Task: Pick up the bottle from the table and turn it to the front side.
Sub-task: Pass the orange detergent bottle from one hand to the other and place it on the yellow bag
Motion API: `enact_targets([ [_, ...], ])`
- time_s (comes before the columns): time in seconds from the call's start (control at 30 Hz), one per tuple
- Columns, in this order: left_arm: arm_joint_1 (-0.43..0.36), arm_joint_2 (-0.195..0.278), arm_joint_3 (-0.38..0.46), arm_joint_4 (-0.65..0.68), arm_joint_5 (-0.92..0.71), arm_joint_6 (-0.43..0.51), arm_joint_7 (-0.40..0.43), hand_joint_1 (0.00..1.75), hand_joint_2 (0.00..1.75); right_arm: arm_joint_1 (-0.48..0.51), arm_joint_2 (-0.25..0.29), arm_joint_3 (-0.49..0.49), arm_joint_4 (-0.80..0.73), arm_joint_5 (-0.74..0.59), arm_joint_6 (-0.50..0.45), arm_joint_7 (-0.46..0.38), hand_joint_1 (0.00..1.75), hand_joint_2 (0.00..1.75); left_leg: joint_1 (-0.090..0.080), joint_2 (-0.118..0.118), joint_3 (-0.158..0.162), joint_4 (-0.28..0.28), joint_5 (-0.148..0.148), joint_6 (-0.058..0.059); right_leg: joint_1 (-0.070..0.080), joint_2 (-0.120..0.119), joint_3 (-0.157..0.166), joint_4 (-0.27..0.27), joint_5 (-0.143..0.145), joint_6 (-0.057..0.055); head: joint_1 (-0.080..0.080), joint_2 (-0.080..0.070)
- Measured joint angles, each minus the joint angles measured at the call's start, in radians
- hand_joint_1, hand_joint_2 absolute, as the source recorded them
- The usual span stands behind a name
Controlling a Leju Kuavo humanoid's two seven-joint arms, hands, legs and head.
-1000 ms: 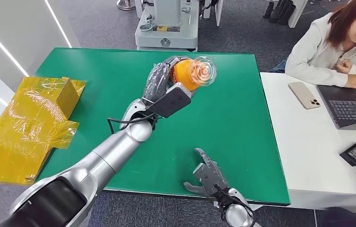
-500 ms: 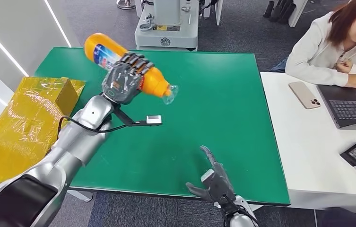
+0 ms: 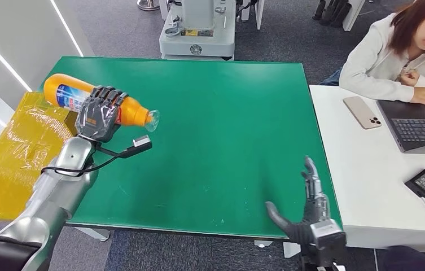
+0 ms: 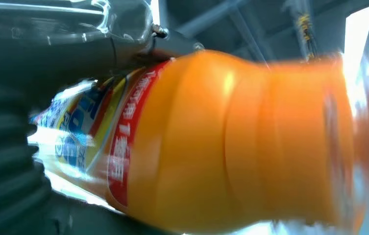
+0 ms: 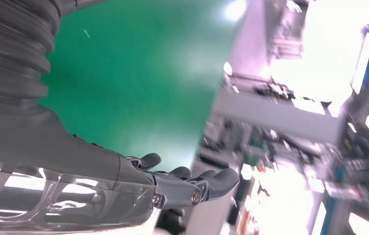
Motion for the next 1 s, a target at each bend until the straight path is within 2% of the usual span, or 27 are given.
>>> enact_targets([
  [0.07, 0.000, 0.000, 0.000, 0.001, 0.000, 0.000, 0.001, 1.75, 1.75, 0.001, 0.000, -0.001, 0.000, 0.000, 0.000, 0.000, 0.00, 1.75, 0.000, 0.000, 0.000, 0.000, 0.000, 0.000, 0.000, 0.000, 0.000, 0.000, 0.000, 0.000, 0.000, 0.000],
  [0.1, 0.008, 0.016, 0.001, 0.028, -0.008, -0.023, 0.026, 1.75, 1.75, 0.020, -0.001, -0.014, -0.035, 0.010, 0.001, 0.000, 0.00, 1.75, 0.000, 0.001, 0.000, 0.000, 0.000, 0.000, 0.000, 0.000, 0.000, 0.000, 0.000, -0.001, 0.000, 0.000],
  [0.2, 0.072, 0.105, 0.006, 0.160, -0.034, -0.137, 0.115, 1.75, 1.75, 0.100, -0.003, -0.077, -0.187, 0.063, 0.013, 0.001, 0.00, 1.75, 0.001, 0.003, 0.000, -0.001, -0.001, -0.002, 0.000, 0.003, -0.001, 0.000, -0.001, -0.002, 0.000, 0.000],
  [0.33, 0.128, 0.147, 0.024, 0.206, -0.027, -0.228, 0.125, 1.75, 1.75, 0.120, -0.003, -0.104, -0.233, 0.076, 0.044, 0.002, 0.00, 1.75, 0.001, 0.002, 0.001, -0.002, -0.001, -0.002, 0.000, 0.002, 0.001, 0.000, -0.002, -0.002, 0.001, 0.000],
  [0.6, 0.176, 0.188, 0.108, 0.223, 0.033, -0.260, -0.019, 1.71, 1.75, 0.133, -0.003, -0.120, -0.273, 0.106, 0.123, 0.004, 0.00, 1.75, 0.000, 0.003, 0.015, -0.005, -0.006, -0.004, 0.000, 0.002, 0.013, 0.000, -0.005, -0.006, 0.000, 0.000],
  [0.87, 0.177, 0.177, 0.116, 0.223, 0.017, -0.244, -0.119, 1.72, 1.75, 0.112, -0.003, -0.120, -0.280, 0.130, 0.168, 0.015, 0.00, 1.75, -0.001, -0.002, 0.023, -0.006, -0.005, -0.005, 0.000, -0.004, 0.021, 0.001, -0.007, -0.008, 0.000, 0.000],
  [0.9, 0.177, 0.171, 0.116, 0.223, 0.014, -0.235, -0.123, 1.35, 1.75, 0.111, -0.002, -0.120, -0.281, 0.137, 0.173, 0.018, 0.00, 1.75, -0.001, -0.003, 0.023, -0.006, -0.005, -0.005, 0.000, -0.006, 0.021, 0.001, -0.008, -0.008, 0.000, 0.000],
  [1.0, 0.180, 0.148, 0.116, 0.223, 0.012, -0.208, -0.127, 0.07, 1.75, 0.108, 0.001, -0.120, -0.283, 0.156, 0.195, 0.025, 0.00, 1.75, -0.001, -0.008, 0.023, -0.006, -0.004, -0.005, 0.000, -0.010, 0.023, 0.001, -0.008, -0.007, 0.001, 0.000],
])
